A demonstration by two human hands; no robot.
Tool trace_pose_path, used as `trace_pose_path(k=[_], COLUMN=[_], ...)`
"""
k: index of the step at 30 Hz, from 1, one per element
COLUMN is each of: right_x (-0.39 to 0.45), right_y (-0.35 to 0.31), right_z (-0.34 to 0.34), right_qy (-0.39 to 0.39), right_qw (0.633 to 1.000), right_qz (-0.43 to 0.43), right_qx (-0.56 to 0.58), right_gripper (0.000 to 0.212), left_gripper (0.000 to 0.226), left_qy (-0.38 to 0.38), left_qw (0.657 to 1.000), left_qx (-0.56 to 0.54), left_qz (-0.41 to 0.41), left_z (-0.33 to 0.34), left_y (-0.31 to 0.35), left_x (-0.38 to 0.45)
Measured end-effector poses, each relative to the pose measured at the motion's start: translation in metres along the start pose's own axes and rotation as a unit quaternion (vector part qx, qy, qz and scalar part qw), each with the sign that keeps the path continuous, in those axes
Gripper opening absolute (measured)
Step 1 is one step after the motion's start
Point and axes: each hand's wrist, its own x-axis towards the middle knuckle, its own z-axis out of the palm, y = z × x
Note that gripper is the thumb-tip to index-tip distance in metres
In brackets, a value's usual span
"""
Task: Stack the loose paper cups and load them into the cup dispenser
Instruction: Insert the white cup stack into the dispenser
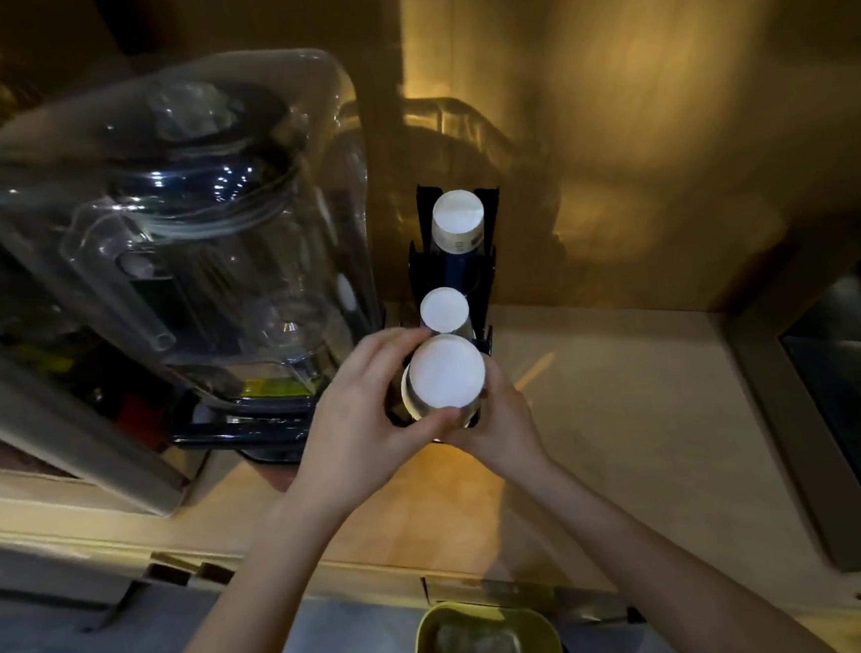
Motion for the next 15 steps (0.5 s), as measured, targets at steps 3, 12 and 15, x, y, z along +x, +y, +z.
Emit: trace_pose_path(k=[3, 12, 15], right_x=[0.004, 0.007, 0.005], right_y=[0.006, 0.008, 0.004], right_z=[0.005, 0.001, -0.003], right_qy=[-0.016, -0.037, -0.036], right_qw=[0.999, 0.997, 0.995], right_qz=[0.014, -0.024, -0.054], right_qx=[-0.025, -0.062, -0.082], right_gripper=[0.087, 0.077, 0.070], left_gripper=[0.075, 0.070, 0.070], left_qy=[-0.031, -0.102, -0.116], left_qw=[0.999, 0.991, 0.988], left_qx=[0.037, 0.061, 0.063], left_qz=[-0.023, -0.066, -0.082], left_z=[0.008, 0.037, 0.044], left_y=[-0.004, -0.027, -0.031], left_x=[0.004, 0.012, 0.015])
